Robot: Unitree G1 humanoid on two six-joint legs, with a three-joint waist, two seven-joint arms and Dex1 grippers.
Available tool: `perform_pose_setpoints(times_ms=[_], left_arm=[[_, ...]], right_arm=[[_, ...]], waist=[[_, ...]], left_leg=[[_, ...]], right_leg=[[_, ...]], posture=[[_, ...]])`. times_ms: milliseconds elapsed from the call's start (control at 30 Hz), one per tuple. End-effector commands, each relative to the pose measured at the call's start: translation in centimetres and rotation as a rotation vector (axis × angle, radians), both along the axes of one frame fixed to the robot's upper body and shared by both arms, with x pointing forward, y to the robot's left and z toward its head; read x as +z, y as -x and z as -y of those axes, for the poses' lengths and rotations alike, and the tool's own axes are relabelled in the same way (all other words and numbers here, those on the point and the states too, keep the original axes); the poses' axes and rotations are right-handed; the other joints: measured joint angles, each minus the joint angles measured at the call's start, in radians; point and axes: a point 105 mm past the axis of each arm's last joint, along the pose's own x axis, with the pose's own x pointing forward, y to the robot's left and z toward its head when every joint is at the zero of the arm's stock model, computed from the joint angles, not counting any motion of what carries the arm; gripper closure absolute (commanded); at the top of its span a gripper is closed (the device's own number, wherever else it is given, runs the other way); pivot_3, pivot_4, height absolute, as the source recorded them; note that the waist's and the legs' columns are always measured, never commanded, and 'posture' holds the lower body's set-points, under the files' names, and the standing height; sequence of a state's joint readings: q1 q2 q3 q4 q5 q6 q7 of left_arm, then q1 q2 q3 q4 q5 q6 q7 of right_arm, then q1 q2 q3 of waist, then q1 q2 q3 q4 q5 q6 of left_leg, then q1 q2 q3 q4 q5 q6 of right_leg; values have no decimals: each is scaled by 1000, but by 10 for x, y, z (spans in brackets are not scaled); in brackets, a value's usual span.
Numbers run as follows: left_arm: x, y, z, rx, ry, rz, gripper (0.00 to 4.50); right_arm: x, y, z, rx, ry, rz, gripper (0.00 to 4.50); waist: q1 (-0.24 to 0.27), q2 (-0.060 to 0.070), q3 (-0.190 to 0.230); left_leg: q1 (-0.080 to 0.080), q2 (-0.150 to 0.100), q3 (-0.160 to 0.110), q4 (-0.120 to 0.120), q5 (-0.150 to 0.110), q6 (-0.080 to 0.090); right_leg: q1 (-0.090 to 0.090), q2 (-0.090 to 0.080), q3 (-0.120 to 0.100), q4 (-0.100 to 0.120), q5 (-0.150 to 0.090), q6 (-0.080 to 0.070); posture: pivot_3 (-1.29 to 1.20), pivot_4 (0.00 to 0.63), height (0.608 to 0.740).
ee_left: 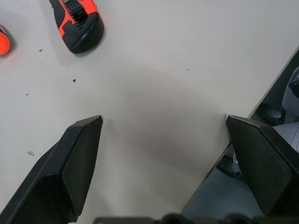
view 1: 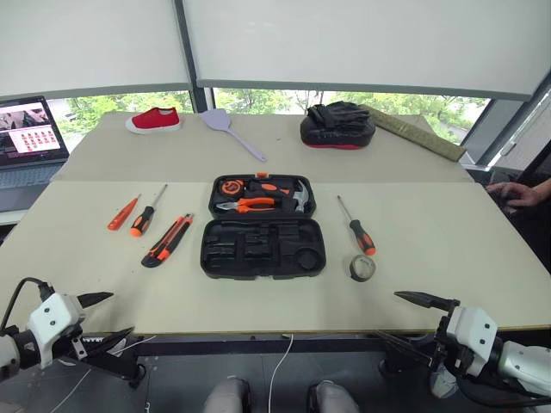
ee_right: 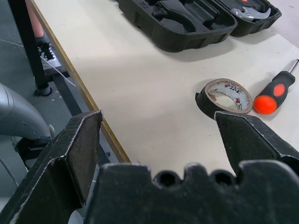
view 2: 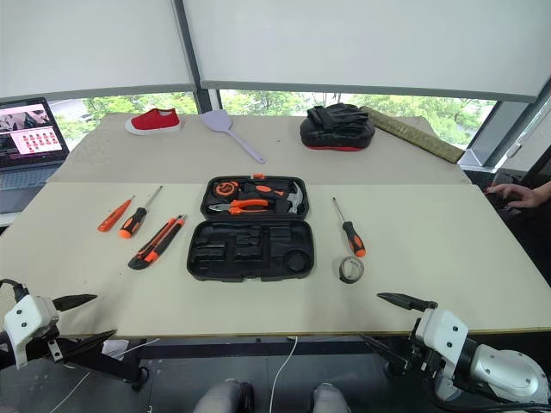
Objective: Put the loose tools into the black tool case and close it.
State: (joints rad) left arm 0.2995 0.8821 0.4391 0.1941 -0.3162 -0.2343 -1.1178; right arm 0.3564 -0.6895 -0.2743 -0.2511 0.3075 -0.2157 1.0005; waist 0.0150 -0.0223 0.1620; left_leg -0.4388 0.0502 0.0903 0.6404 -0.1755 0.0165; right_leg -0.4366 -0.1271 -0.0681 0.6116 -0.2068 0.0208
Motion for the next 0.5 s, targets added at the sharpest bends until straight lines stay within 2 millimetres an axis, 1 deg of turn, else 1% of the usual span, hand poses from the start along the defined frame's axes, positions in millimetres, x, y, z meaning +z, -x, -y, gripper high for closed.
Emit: perform_pose_setpoints(times_ms=[33,133,167,233,300,333,400,500], left_arm=[[11,-7,-9,96,77,46,0],[29,-19,-33,344,346,125,0],[34,-21,-40,408,400,146,0],[39,-18,-60,556,485,181,0],[35,-8,-76,668,504,189,0],[32,-3,-82,715,509,187,0],[28,3,-90,786,512,177,0],[34,1,-96,834,542,197,0]], right_arm=[[10,-5,-7,16,-63,33,60],[34,-16,-26,19,-283,100,60],[40,-17,-29,32,-326,101,60],[59,-24,-32,26,-391,167,60],[77,-32,-33,-1,-430,243,60],[81,-34,-33,-10,-439,259,60],[86,-37,-35,-14,-445,283,60],[92,-39,-37,-23,-463,305,60]], waist=[[0,0,0],[-3,-1,0],[-4,-2,0],[-6,-2,0],[-10,-2,0],[-12,-2,0],[-9,-2,0],[1,-4,-1]], left_leg=[[0,0,0,0,0,0],[0,1,0,0,0,0],[0,2,-1,1,0,0],[0,2,-2,2,0,0],[0,2,-1,3,0,0],[0,1,-1,3,0,0],[0,0,-1,3,0,0],[0,0,0,3,0,1]], right_leg=[[0,0,0,0,0,0],[0,1,0,0,0,0],[0,2,0,1,0,0],[2,3,0,3,0,0],[3,3,1,3,0,0],[4,3,1,2,0,0],[4,2,1,2,1,0],[3,2,0,1,0,0]], posture=[[0,150,740],[0,150,740],[0,150,740],[0,150,740],[0,150,740],[0,150,740],[0,150,740],[0,150,740]])
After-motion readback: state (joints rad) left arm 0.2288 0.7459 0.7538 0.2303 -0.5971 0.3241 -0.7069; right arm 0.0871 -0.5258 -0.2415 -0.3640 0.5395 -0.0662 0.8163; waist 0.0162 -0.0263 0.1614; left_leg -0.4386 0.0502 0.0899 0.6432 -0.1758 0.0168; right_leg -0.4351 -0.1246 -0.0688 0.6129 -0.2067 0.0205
